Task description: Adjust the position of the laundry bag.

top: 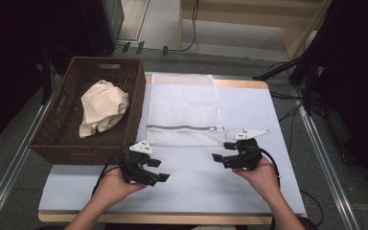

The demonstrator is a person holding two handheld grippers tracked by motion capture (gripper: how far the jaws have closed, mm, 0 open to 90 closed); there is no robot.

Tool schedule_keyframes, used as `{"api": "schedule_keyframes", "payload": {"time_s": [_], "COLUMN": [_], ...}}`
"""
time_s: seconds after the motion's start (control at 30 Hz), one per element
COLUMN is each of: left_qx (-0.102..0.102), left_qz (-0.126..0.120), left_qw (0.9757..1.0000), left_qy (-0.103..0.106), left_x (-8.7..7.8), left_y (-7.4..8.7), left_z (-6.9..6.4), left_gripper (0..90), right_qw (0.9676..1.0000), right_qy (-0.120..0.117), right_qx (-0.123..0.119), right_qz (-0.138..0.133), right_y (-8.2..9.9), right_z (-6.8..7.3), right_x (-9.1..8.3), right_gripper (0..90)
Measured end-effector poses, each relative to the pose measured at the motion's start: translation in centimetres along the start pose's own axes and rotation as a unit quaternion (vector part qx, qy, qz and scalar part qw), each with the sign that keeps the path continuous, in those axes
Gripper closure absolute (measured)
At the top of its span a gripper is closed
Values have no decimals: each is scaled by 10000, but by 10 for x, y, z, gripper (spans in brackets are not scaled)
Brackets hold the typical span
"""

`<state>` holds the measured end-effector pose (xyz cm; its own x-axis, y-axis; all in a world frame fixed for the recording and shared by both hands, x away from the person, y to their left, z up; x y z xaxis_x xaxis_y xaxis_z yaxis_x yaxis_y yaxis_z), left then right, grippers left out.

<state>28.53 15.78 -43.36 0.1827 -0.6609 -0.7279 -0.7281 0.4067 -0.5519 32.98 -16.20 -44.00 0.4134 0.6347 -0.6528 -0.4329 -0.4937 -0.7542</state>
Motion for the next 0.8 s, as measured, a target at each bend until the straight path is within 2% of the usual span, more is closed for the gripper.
{"api": "schedule_keyframes", "payload": {"time_s": [0.13, 0.23, 0.33, 0.47, 0.8], "left_qx": [-59, 5, 6, -14, 33], "left_qz": [26, 14, 109, 22, 58], "left_qw": [10000, 10000, 9999, 10000, 10000], "left_qy": [33, -12, -67, -15, -22], "left_x": [2, 4, 6, 5, 5], "left_y": [-1, 0, 2, 1, 2], "left_z": [2, 2, 2, 1, 1], "left_gripper": [369, 370, 370, 368, 358], "right_qw": [10000, 10000, 9999, 9999, 9999], "right_qy": [51, 78, 117, 132, 133], "right_qx": [-15, -20, 30, 32, 48], "right_qz": [-18, -8, -10, 23, 67], "right_y": [0, 1, 1, 2, 1], "right_z": [-1, -2, -4, -4, -5], "right_x": [-1, -2, -2, -3, -1], "right_gripper": [318, 322, 333, 336, 335]}}
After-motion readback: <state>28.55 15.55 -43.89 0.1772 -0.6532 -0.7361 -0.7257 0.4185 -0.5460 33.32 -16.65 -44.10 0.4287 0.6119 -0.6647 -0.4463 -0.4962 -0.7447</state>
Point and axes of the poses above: each handheld gripper's, and its own axes: x roughly forward along the jaws, y roughly out of its underside, z roughly to its left, the point moved 2 cm from there along x, roughly forward along the jaws, and after that the axes turned 11 degrees about -x, right-handed, at the moved point
